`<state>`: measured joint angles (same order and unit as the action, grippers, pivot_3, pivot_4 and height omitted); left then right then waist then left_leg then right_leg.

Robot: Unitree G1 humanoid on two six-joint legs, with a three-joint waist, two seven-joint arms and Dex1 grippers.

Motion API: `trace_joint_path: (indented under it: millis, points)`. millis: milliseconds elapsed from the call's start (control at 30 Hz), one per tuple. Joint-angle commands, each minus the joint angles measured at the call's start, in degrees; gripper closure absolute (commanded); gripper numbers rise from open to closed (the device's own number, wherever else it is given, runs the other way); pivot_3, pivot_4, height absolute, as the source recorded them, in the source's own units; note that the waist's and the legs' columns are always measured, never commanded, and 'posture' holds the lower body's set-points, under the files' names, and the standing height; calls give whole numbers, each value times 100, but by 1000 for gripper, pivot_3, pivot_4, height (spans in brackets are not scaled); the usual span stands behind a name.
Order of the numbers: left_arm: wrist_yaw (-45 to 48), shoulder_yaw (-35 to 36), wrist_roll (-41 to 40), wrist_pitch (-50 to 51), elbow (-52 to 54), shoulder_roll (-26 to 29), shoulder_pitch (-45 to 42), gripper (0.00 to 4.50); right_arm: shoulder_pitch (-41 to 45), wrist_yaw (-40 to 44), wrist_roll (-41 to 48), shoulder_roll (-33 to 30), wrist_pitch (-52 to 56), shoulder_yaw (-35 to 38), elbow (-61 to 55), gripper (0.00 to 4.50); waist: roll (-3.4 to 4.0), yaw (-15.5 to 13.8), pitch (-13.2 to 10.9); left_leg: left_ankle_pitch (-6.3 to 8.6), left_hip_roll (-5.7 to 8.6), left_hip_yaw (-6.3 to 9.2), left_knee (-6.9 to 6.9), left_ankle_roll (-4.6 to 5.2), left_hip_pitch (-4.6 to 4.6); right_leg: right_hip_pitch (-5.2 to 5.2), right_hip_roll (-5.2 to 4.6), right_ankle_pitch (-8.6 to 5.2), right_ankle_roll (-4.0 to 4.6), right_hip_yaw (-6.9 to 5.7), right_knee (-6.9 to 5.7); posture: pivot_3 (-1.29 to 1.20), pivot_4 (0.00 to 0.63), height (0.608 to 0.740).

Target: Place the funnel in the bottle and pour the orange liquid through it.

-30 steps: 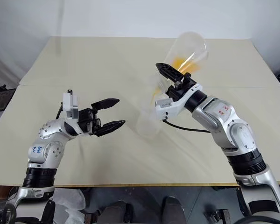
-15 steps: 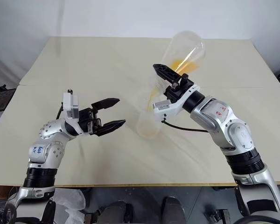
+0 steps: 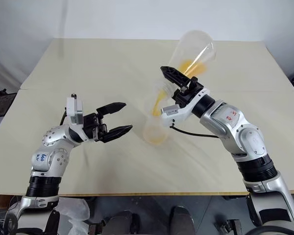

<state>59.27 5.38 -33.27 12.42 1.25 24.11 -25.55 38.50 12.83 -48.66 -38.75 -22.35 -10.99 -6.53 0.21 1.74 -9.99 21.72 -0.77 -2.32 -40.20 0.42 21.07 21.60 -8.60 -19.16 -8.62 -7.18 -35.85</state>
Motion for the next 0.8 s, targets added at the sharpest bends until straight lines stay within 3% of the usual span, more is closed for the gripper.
trace_joint_path:
  millis: [33,800]
  points:
    - [-37,1,23,-96,153,-6,45,0,161,-172,-56,-68,-62,105,-135,1949,0,0,0,0,0,0,0,0,0,0,0,0,0,0,0,0,150,740]
    - [15,40,16,-160,68,68,23,0,189,-460,-284,-197,-164,172,-46,1949,0,2,0,0,0,0,0,0,0,0,0,0,0,0,0,0,150,740]
